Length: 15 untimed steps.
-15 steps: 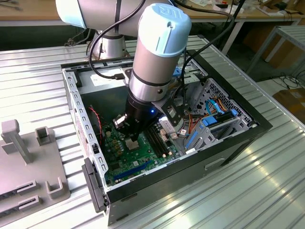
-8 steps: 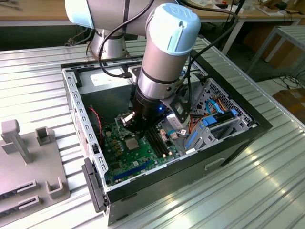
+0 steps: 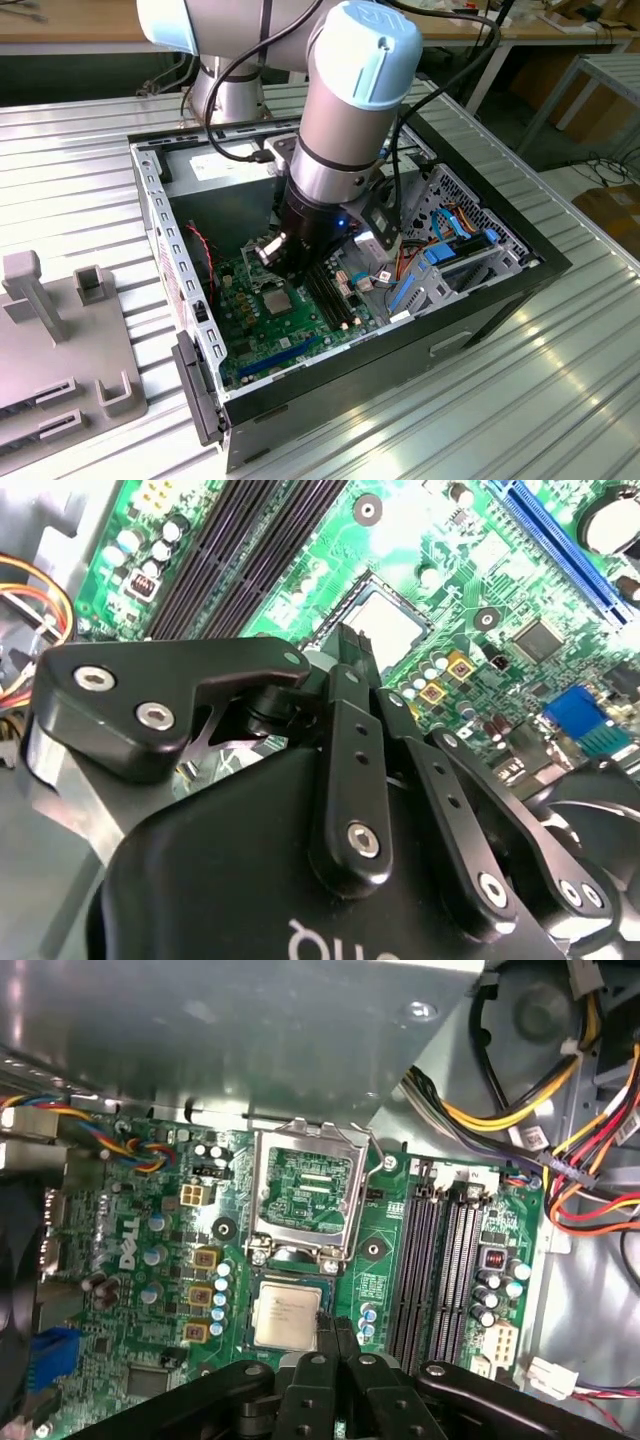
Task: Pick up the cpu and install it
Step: 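Close the cpu cover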
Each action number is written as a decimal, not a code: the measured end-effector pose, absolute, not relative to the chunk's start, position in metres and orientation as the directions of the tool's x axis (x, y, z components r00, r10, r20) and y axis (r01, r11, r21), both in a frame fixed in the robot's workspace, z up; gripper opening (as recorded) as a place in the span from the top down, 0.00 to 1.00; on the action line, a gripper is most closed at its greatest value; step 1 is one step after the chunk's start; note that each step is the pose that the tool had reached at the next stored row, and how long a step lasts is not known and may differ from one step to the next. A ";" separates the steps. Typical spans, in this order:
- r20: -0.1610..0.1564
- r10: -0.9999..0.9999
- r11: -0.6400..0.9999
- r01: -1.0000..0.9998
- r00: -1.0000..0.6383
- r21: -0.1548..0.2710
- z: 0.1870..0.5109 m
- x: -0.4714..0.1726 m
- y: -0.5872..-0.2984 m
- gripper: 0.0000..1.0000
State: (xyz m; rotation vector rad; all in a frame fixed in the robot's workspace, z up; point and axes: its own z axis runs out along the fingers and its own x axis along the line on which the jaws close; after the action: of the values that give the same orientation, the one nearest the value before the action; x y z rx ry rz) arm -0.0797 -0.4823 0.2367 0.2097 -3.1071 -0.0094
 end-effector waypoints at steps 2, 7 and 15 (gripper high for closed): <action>0.027 -0.153 0.988 -0.153 -0.988 0.008 0.240 -0.080 -0.482 0.89; 0.027 -0.189 0.982 -0.188 -0.982 0.008 0.247 -0.080 -0.482 0.89; 0.027 -0.270 0.963 -0.269 -0.963 0.009 0.254 -0.080 -0.481 0.89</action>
State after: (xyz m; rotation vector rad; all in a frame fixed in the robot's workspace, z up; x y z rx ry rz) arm -0.0797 -0.4813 0.2535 0.4237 -3.0851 -0.0077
